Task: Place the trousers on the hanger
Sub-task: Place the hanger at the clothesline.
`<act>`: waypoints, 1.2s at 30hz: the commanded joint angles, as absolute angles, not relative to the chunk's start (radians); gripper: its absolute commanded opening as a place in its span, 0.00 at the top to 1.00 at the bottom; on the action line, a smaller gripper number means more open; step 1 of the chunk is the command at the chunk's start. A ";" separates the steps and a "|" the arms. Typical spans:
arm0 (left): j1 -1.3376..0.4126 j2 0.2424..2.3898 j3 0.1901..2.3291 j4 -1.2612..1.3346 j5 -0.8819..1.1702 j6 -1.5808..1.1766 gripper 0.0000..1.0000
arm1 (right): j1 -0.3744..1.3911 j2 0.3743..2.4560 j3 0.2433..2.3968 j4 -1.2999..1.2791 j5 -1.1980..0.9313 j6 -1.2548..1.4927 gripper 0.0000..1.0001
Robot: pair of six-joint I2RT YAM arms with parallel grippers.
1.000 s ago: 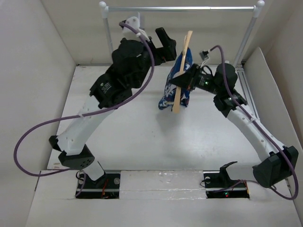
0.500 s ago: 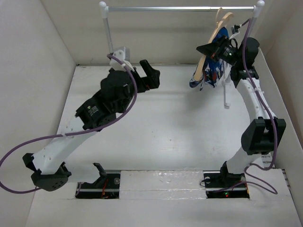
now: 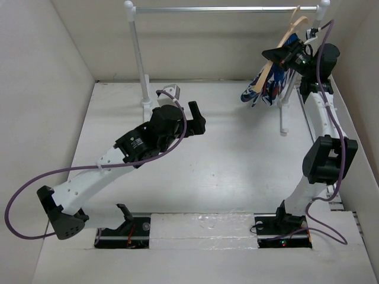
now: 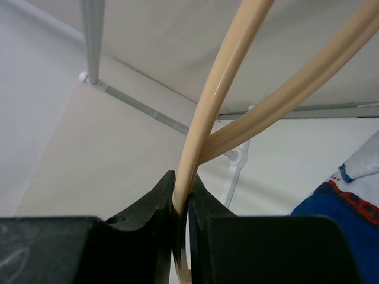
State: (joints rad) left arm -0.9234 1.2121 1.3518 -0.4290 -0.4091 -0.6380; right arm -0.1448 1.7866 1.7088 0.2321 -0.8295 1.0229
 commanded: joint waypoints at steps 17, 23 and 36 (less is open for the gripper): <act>-0.925 1.246 1.376 -0.367 -0.337 -0.614 0.02 | -0.204 1.841 1.919 0.515 -0.848 1.054 1.00; -0.925 1.243 1.365 -0.373 -0.353 -0.617 0.01 | -0.235 1.871 1.881 0.549 -0.836 1.072 1.00; -0.925 1.256 1.377 -0.373 -0.371 -0.627 0.03 | -0.276 1.824 1.744 0.534 -0.831 0.984 0.14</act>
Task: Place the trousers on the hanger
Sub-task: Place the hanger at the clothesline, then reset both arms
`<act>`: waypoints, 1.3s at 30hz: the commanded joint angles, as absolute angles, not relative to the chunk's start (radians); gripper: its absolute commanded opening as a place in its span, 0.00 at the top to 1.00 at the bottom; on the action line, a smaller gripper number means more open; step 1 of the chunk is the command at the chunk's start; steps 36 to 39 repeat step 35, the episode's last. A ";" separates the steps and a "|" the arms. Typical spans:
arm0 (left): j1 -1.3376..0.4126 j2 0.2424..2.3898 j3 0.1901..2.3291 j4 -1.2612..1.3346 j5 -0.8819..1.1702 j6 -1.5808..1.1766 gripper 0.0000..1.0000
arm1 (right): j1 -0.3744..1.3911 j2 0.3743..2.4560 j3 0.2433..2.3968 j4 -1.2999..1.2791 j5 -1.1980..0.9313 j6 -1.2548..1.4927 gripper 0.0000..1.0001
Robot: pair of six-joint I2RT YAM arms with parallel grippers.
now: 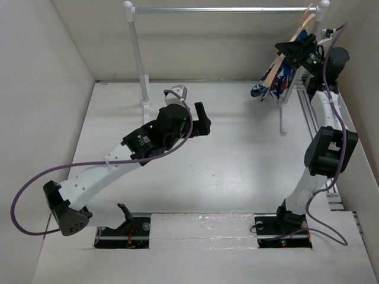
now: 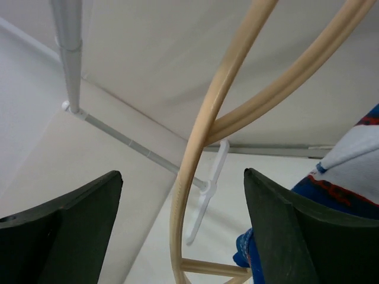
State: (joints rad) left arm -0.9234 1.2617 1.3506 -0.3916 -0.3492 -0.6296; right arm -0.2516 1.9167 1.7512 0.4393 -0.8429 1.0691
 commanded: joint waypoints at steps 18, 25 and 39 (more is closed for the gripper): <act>-0.925 1.241 1.465 -0.419 -0.488 -0.594 0.01 | -0.337 1.223 1.340 -0.088 -0.494 0.393 0.00; -0.925 1.160 1.292 -0.443 -0.489 -0.637 0.02 | -0.117 0.875 0.944 -0.288 -0.275 0.282 0.00; -0.925 1.097 1.134 -0.390 -0.400 -0.683 0.03 | 0.061 0.630 0.614 -0.483 -0.201 0.238 0.00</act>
